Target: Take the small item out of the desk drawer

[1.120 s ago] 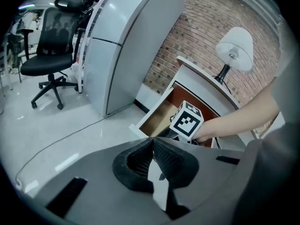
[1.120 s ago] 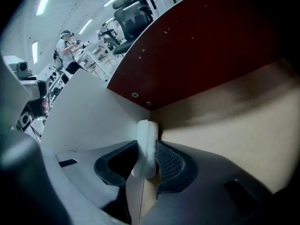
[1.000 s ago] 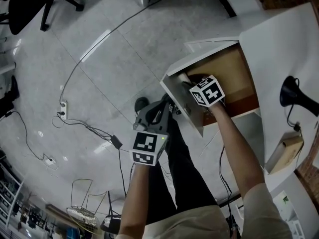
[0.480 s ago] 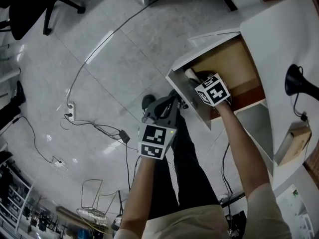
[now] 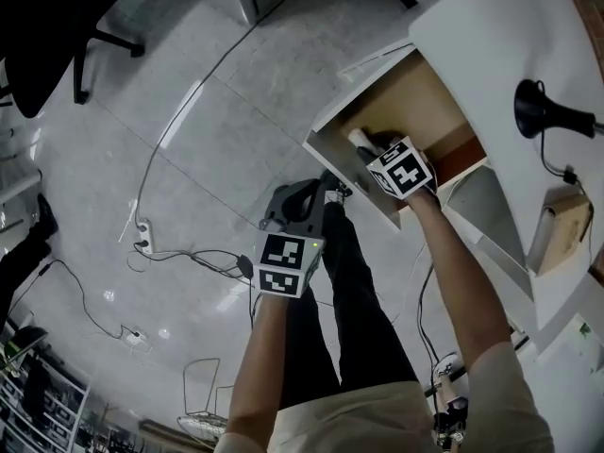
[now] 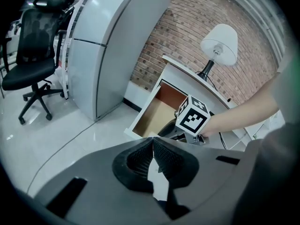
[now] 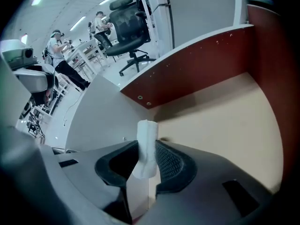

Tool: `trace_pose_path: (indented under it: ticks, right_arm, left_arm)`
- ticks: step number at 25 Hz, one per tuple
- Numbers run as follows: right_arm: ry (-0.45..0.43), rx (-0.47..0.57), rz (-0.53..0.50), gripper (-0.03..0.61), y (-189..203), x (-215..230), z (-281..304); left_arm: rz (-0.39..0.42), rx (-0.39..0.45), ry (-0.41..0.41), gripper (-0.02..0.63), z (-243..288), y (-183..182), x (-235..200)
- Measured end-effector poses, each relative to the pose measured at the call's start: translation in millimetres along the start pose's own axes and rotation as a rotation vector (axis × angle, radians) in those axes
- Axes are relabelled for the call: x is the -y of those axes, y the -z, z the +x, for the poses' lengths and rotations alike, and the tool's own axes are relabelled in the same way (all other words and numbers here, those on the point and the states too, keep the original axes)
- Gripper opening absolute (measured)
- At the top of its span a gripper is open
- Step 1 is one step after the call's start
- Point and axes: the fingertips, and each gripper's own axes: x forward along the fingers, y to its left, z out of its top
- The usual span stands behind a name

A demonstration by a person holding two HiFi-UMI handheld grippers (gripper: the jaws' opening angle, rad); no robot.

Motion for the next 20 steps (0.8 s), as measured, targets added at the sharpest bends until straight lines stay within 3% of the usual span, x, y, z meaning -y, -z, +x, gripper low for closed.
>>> trace_pose_path:
  ticks: [11,20]
  right_arm:
    - [0.07,0.07,0.083,0.137,-9.3,-16.7,-48.1]
    - [0.149,0.132,0.157,0.137,0.6,-30.7,-94.2]
  left_arm:
    - [0.036,-0.012,-0.002,0.017,-39.4,-8.8,2.0]
    - [0.061,-0.009,0.039,0.017,-57.9,-22.2,35.3]
